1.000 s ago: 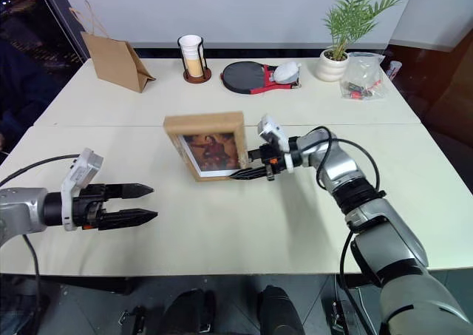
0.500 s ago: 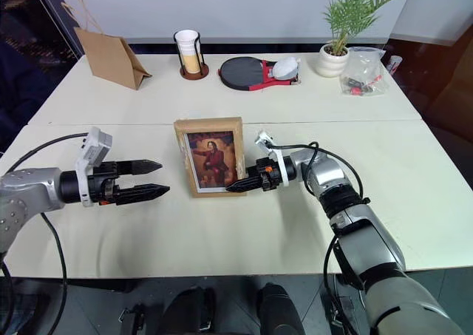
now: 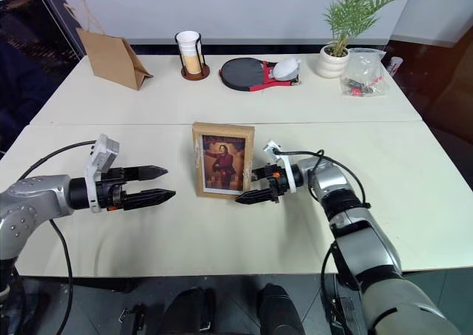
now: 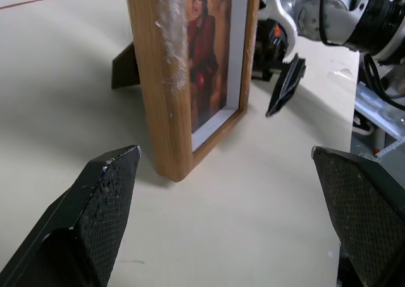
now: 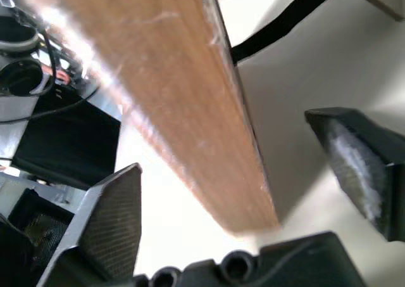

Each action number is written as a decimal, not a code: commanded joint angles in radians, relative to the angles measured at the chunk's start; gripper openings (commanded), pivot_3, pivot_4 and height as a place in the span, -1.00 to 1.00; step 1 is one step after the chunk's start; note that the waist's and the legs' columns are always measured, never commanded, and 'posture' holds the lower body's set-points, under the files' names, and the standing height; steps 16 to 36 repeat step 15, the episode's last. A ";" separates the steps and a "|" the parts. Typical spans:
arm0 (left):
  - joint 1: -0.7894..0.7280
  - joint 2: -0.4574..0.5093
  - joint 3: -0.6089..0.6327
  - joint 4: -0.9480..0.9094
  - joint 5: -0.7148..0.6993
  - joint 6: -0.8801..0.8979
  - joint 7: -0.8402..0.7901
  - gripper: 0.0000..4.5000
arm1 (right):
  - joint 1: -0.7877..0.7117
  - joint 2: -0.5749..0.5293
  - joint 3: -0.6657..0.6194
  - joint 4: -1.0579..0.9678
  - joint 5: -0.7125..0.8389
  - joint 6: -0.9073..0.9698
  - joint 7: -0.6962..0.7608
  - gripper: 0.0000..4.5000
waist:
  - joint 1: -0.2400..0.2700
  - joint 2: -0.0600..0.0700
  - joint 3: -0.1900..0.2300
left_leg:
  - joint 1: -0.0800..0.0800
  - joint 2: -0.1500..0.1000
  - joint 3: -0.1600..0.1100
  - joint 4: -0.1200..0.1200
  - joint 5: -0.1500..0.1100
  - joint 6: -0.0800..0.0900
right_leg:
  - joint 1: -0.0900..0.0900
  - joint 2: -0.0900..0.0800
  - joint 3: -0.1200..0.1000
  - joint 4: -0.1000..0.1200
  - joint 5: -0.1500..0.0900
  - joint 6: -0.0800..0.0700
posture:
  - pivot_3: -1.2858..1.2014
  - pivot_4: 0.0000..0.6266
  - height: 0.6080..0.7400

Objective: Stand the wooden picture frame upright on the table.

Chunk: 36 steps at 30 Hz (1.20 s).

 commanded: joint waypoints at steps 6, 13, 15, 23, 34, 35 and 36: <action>0.022 0.020 0.033 -0.014 0.038 -0.052 -0.040 1.00 | 0.248 -0.306 -0.229 -0.562 0.091 0.167 -0.102 0.99 | 0.018 0.000 0.000 | 0.000 0.000 0.000 0.000 0.000 0.000 | 0.000 0.000 0.000 0.000 0.000 0.000 | 0.03 -0.52 1.00; 0.051 0.028 0.058 -0.010 0.058 -0.085 -0.063 1.00 | 0.418 -0.469 -0.409 -0.970 0.147 0.299 -0.254 0.99 | 0.021 0.000 0.000 | 0.002 0.001 0.000 0.000 0.000 0.000 | 0.002 0.003 0.001 0.000 0.000 0.000 | 0.03 -0.52 1.00; 0.065 0.027 0.066 -0.014 0.050 -0.082 -0.067 1.00 | 0.442 -0.493 -0.440 -1.039 0.171 0.334 -0.284 0.99 | 0.021 0.000 0.000 | 0.002 0.001 0.000 0.000 0.000 0.000 | 0.002 0.003 0.001 0.000 0.000 0.000 | 0.03 -0.52 1.00; 0.065 0.027 0.066 -0.014 0.050 -0.082 -0.067 1.00 | 0.442 -0.493 -0.440 -1.039 0.171 0.334 -0.284 0.99 | 0.021 0.000 0.000 | 0.002 0.001 0.000 0.000 0.000 0.000 | 0.002 0.003 0.001 0.000 0.000 0.000 | 0.03 -0.52 1.00; 0.065 0.027 0.066 -0.014 0.050 -0.082 -0.067 1.00 | 0.442 -0.493 -0.440 -1.039 0.171 0.334 -0.284 0.99 | 0.021 0.000 0.000 | 0.002 0.001 0.000 0.000 0.000 0.000 | 0.002 0.003 0.001 0.000 0.000 0.000 | 0.03 -0.52 1.00; 0.065 0.027 0.066 -0.014 0.050 -0.082 -0.067 1.00 | 0.442 -0.493 -0.440 -1.039 0.171 0.334 -0.284 0.99 | 0.021 0.000 0.000 | 0.002 0.001 0.000 0.000 0.000 0.000 | 0.002 0.003 0.001 0.000 0.000 0.000 | 0.03 -0.52 1.00; 0.065 0.027 0.066 -0.014 0.050 -0.082 -0.067 1.00 | 0.442 -0.493 -0.440 -1.039 0.171 0.334 -0.284 0.99 | 0.021 0.000 0.000 | 0.002 0.001 0.000 0.000 0.000 0.000 | 0.002 0.003 0.001 0.000 0.000 0.000 | 0.03 -0.52 1.00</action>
